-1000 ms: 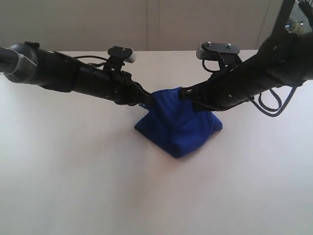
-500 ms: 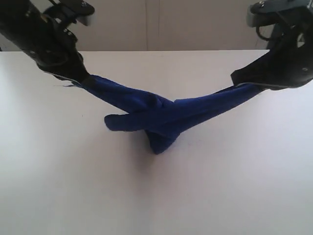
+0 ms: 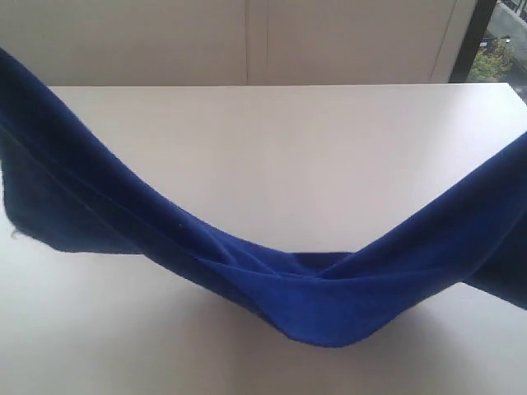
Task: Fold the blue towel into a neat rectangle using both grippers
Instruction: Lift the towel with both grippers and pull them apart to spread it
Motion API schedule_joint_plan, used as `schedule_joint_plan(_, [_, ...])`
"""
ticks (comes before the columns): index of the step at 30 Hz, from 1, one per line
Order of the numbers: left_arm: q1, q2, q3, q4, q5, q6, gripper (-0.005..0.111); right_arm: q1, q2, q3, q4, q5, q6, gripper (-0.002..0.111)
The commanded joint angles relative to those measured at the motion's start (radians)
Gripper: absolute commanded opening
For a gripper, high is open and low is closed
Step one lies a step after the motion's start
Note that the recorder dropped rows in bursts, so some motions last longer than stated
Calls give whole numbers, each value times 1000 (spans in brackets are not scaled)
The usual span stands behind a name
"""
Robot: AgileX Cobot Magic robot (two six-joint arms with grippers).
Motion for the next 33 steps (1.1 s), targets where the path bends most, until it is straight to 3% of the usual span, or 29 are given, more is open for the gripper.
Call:
schedule_joint_plan(1, [2, -68, -1, 11, 41, -52, 0, -1, -59, 1, -11, 28, 8, 0])
schedule_joint_plan(9, [2, -85, 11, 250, 170, -255, 0, -1, -64, 11, -90, 40, 141, 0])
schedule_joint_plan(22, [2, -232, 189, 233, 239, -407, 0, -1, -125, 40, -92, 155, 213, 0])
schedule_joint_plan(28, [2, -141, 336, 301, 43, -510, 0, -1, 5, 120, -146, 10, 267, 0])
schedule_joint_plan(33, [2, 50, 360, 398, -148, -611, 0, -1, 210, 129, -306, -134, 404, 0])
